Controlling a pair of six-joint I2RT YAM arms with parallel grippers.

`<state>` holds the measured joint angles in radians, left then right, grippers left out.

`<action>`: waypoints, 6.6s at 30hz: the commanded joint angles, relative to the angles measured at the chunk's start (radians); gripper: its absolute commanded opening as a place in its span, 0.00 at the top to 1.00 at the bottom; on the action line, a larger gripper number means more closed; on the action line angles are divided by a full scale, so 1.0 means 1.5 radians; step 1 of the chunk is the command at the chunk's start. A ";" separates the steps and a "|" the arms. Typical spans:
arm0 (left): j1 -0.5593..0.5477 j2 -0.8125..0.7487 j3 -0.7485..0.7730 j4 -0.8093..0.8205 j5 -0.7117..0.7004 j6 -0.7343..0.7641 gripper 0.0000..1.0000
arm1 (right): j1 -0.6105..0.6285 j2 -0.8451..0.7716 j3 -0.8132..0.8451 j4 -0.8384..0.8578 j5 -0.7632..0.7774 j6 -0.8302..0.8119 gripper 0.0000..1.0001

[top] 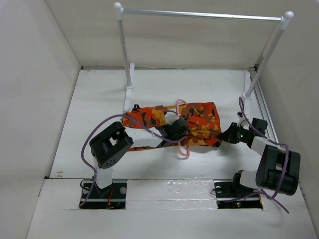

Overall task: Place the trousers on the hanger
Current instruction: Place trousers on hanger, then hang the hanger with trousers onto the clothesline

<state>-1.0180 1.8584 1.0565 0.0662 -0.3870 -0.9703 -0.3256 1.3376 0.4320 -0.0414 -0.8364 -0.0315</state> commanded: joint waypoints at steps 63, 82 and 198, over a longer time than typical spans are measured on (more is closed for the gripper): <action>0.145 -0.110 -0.144 -0.199 0.026 -0.041 1.00 | -0.164 -0.209 0.184 -0.142 0.156 0.103 1.00; 0.023 -0.211 -0.053 -0.234 -0.081 -0.024 1.00 | -0.038 -0.271 0.195 -0.243 0.273 -0.029 0.26; -0.194 -0.396 0.153 -0.049 -0.225 0.249 1.00 | 0.632 -0.264 0.198 0.210 0.320 0.552 0.39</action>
<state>-1.3033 1.3106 1.1950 -0.1982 -0.6994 -0.6266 0.6113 0.9039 0.7349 0.1848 -0.3298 0.7738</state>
